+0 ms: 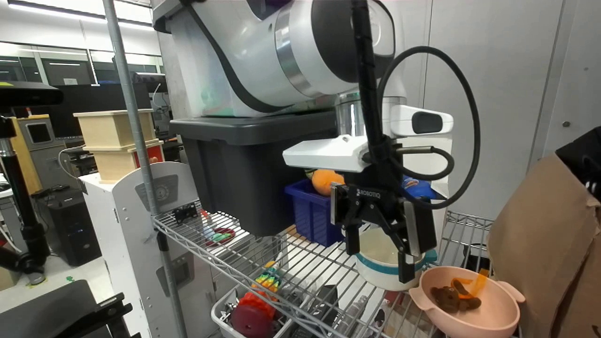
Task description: Transfer the bear plushie from the pink bowl to the cream bowl
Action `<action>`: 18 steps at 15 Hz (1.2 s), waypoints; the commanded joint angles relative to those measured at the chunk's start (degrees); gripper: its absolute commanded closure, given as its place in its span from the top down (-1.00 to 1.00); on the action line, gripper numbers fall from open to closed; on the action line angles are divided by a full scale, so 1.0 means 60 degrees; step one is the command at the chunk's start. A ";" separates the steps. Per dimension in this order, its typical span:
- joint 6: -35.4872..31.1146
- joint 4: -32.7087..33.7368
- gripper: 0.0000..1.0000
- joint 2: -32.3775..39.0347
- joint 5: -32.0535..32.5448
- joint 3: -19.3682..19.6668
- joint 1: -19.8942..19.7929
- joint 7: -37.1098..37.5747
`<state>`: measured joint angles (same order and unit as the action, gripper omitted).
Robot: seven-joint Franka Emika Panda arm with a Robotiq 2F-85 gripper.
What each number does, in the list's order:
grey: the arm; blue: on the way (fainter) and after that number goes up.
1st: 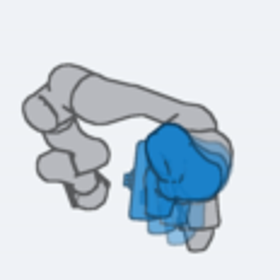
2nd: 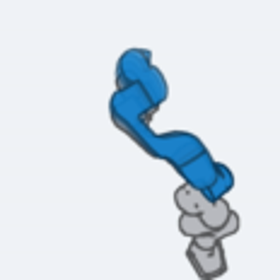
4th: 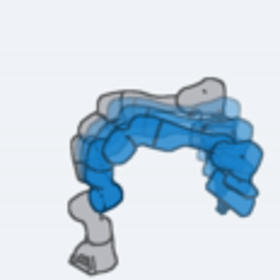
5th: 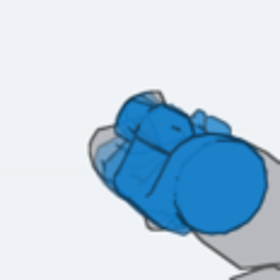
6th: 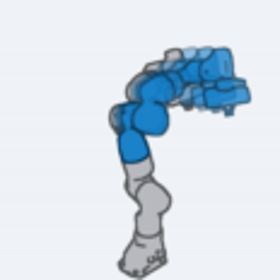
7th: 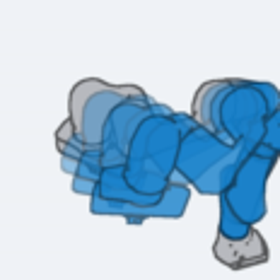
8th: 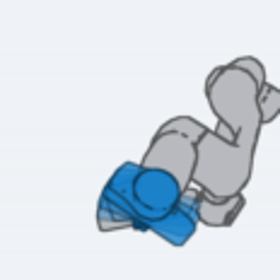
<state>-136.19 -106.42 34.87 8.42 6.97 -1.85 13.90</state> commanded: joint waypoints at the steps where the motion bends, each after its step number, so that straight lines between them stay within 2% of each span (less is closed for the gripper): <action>1: 0.0102 0.0840 1.00 0.0676 -0.0180 0.0092 -0.0128 -0.0256; 14: 0.1206 0.4273 1.00 0.2652 -0.0619 0.0285 -0.0475 -0.0134; 18: 0.1410 0.4899 1.00 0.3081 -0.0710 0.0327 -0.0648 -0.0122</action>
<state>-129.98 -81.86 50.54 5.32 8.63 -4.97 13.70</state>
